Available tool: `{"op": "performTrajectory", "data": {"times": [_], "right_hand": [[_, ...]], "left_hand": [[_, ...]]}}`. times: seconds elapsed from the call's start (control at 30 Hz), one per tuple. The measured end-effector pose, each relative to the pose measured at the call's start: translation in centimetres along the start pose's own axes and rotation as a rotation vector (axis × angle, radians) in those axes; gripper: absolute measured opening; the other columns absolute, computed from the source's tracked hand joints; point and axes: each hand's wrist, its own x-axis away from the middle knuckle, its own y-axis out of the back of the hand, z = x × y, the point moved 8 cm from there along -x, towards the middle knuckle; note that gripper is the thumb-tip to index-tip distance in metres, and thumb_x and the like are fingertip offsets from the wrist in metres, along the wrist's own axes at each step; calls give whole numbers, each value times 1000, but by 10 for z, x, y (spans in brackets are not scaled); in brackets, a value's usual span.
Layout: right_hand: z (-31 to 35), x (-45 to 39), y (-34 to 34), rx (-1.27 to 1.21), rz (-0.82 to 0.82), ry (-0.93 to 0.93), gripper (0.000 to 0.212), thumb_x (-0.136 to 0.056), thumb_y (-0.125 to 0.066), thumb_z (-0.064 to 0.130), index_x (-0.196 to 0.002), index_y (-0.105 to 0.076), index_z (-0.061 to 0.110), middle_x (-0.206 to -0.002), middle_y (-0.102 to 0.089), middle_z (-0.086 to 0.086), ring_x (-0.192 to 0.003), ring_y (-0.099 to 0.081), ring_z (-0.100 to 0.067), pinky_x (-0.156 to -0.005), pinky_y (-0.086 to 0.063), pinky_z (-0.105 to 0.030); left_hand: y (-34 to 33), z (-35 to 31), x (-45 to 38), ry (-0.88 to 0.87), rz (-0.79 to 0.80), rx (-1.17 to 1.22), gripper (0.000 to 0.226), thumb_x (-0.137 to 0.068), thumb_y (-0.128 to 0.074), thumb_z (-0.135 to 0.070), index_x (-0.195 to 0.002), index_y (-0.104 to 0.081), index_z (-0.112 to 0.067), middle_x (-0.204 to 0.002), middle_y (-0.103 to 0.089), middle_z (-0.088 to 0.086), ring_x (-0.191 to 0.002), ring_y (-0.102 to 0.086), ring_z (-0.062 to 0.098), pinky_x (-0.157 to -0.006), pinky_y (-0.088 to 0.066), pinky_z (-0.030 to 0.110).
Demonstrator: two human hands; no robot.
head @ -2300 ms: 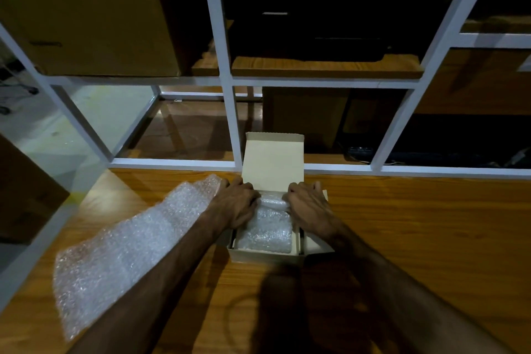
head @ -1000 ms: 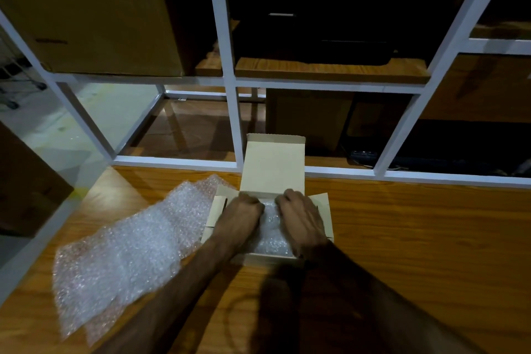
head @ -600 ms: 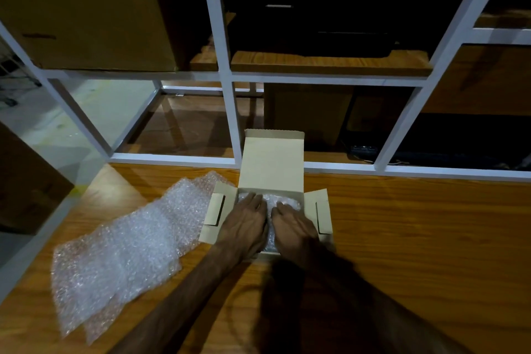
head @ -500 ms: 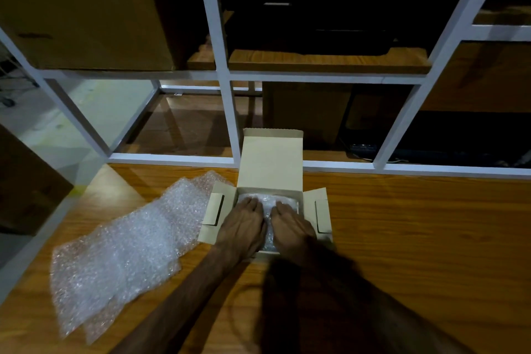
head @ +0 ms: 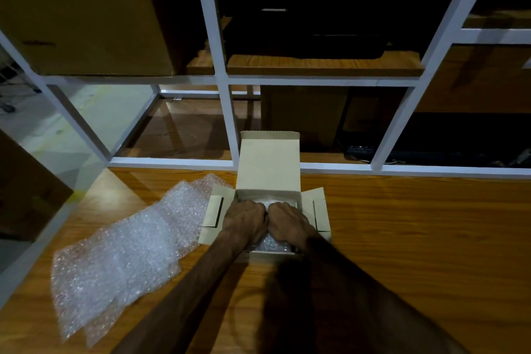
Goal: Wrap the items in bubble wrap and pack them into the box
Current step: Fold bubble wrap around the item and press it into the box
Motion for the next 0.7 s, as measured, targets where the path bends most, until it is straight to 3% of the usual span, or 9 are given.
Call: {"op": "performTrajectory", "data": {"times": [0.07,0.17,0.3,0.53,0.7], "right_hand": [[2,5,3,6,2,-12,21,-103,-51,18,-112,-66,7,-116,-68,-19,-106,-66,-39,-87,-55,-49],[-1,12,-2,-10,12,-25,18,-101,-58,13,-115,-67,7,-120,-68,-14,-111,-66,-28,-89,-54,-38],[-9,10,1,12,-42,-25,21,-103,-56,16,-120,-65,10,-130,-63,-10,-121,-59,-25,-100,-48,-36],[5,-3,2,219,14,14,20,-99,-63,22,-113,-70,10,-118,-72,-9,-110,-68,-27,-93,-52,-40],[8,-9,0,258,54,11,24,-100,-59,24,-117,-69,10,-121,-71,-9,-114,-67,-28,-99,-49,-43]], "left_hand": [[13,-7,8,-54,-58,-120,23,-98,-59,-32,-100,-74,-15,-104,-74,9,-108,-67,33,-105,-40,46],[22,-4,27,-60,-67,-230,41,-97,-49,-48,-111,-68,-14,-113,-73,11,-120,-60,33,-114,-32,52],[24,0,31,-59,-3,-236,52,-98,-44,-57,-122,-58,-12,-127,-66,14,-137,-40,36,-108,-30,55],[23,2,21,-45,66,-221,50,-98,-44,-60,-115,-62,-16,-120,-68,11,-129,-42,33,-106,-31,51],[29,0,15,-75,103,-236,53,-97,-45,-63,-111,-68,-18,-121,-69,10,-127,-47,31,-108,-31,49]]}}
